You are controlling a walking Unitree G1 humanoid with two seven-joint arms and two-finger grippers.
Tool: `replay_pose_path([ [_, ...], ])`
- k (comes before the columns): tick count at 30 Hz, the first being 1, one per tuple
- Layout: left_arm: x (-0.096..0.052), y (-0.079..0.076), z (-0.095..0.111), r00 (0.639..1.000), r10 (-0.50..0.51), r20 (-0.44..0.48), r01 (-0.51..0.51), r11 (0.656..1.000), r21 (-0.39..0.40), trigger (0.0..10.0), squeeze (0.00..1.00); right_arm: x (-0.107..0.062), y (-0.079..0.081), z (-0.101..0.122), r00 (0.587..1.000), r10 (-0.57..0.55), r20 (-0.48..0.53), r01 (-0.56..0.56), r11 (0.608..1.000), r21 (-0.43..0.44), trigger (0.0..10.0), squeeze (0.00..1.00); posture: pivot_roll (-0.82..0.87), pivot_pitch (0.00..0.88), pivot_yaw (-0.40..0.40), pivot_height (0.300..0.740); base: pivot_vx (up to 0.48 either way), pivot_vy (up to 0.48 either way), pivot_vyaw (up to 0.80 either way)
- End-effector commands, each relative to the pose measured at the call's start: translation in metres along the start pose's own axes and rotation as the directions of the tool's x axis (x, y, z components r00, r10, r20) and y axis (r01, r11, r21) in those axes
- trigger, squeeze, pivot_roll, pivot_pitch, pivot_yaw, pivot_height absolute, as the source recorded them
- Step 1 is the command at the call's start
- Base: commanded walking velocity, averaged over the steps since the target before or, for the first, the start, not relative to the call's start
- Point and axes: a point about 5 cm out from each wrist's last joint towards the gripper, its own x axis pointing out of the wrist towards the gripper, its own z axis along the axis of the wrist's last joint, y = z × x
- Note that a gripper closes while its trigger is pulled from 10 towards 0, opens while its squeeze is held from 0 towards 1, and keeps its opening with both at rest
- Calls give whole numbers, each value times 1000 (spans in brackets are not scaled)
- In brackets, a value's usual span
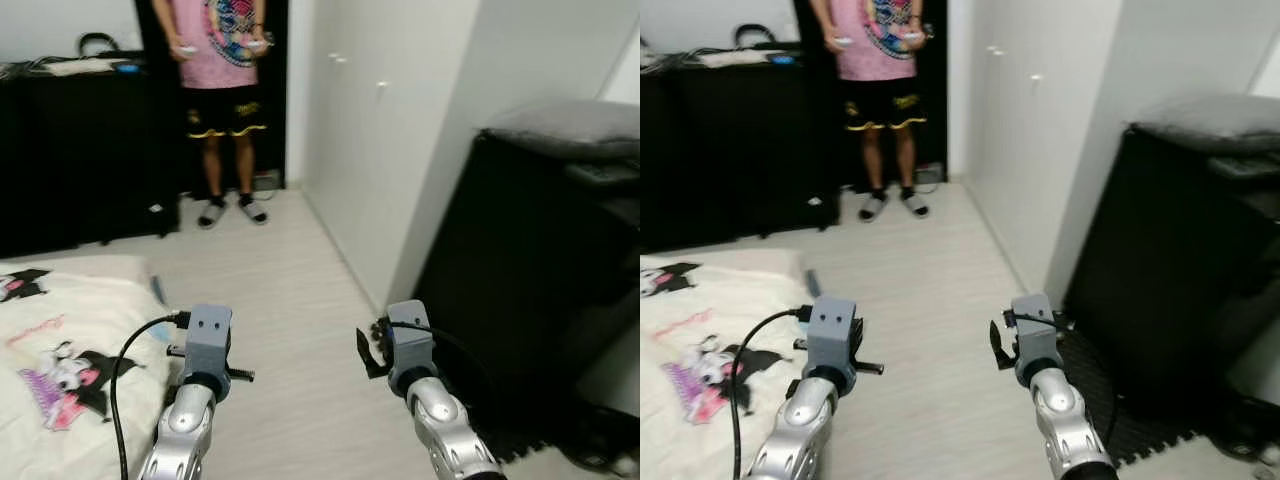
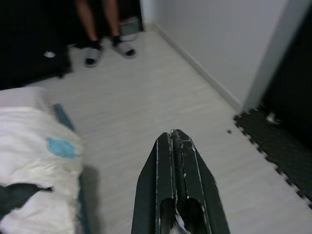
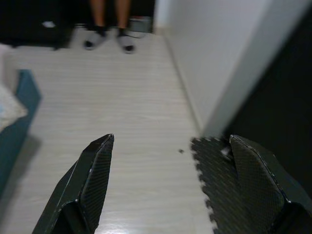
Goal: Clean up the room
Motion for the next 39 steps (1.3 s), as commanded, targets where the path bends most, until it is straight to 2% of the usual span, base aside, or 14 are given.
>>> replay_pose_path([
  [1,-1,0,-1,1000,-4,-4,5,1000,8,10000,0,-2,1,-5,1000,0,-19,0,1000,7,10000,0,3,36,-32,740,0,0,-800],
  [39,0,0,-2,1000,-8,-9,8,1000,15,10000,0,-2,-2,-4,1000,-14,-22,14,1000,13,10000,0,1,43,-28,740,0,0,-800],
])
